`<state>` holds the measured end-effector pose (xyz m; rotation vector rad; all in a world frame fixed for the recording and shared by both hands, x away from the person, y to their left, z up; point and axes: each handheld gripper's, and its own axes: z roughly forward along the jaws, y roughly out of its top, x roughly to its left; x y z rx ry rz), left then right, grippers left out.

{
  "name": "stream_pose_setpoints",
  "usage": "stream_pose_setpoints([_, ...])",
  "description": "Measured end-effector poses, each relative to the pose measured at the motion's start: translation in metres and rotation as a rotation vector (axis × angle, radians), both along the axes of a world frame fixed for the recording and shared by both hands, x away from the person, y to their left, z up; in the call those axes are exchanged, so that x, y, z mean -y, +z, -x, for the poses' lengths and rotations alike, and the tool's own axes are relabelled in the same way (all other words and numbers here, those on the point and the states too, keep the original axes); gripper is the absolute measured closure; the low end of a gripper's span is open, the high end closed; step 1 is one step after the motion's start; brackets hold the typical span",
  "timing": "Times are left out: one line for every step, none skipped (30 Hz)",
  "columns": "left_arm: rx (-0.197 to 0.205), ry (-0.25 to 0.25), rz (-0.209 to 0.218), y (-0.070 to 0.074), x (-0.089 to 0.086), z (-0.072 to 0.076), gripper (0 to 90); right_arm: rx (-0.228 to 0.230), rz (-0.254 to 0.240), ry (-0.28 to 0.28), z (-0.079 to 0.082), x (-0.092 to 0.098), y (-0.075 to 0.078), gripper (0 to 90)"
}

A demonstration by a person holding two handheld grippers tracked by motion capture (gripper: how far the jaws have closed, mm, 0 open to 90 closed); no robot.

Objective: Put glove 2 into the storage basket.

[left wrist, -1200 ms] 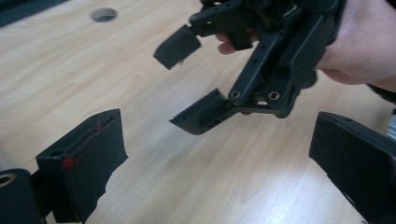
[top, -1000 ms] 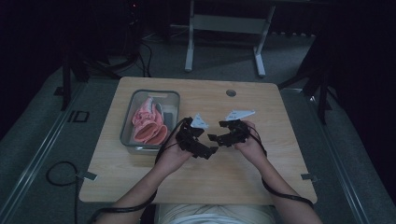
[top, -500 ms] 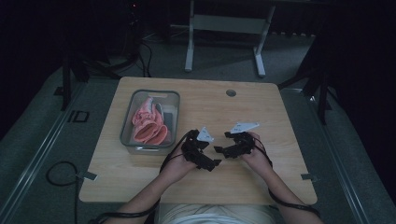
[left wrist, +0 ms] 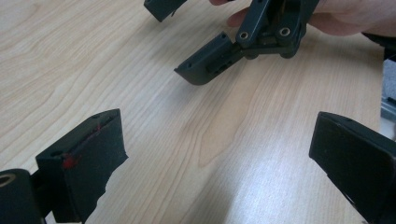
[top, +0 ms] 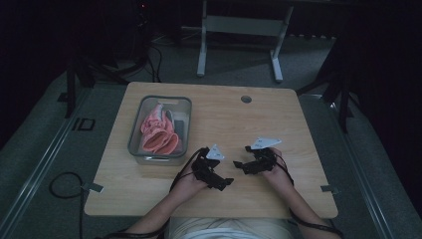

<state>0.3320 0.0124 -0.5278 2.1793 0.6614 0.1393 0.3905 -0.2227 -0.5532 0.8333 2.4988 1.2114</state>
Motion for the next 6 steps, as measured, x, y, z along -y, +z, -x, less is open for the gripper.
stream_pose_setpoints([-0.004, 0.003, 0.001, -0.0007, -0.0002, 0.0002, 2.9, -0.004, 0.003, -0.001, -0.0003, 0.0007, -0.0013, 14.0])
stream_pose_setpoints([-0.004, 0.003, 0.001, -0.0007, -0.0002, 0.0002, 2.9, -0.005, 0.004, -0.003, -0.0008, 0.0012, -0.0027, 14.0])
stream_pose_setpoints([-0.008, 0.006, -0.005, -0.0012, -0.0005, 0.0001, 2.9, -0.005, 0.004, -0.003, -0.0008, 0.0012, -0.0027, 14.0])
stream_pose_setpoints([-0.007, 0.01, -0.011, -0.0015, -0.0008, 0.0003, 2.9, -0.01, 0.012, -0.008, -0.0016, 0.0019, -0.0039, 14.0])
stream_pose_setpoints([-0.005, 0.012, -0.009, -0.0017, -0.001, 0.0005, 2.8, -0.008, 0.011, -0.011, -0.0019, 0.0024, -0.0037, 14.0])
stream_pose_setpoints([-0.008, 0.01, -0.003, -0.0019, -0.0013, 0.0006, 2.8, -0.008, 0.011, -0.011, -0.0019, 0.0024, -0.0037, 14.0])
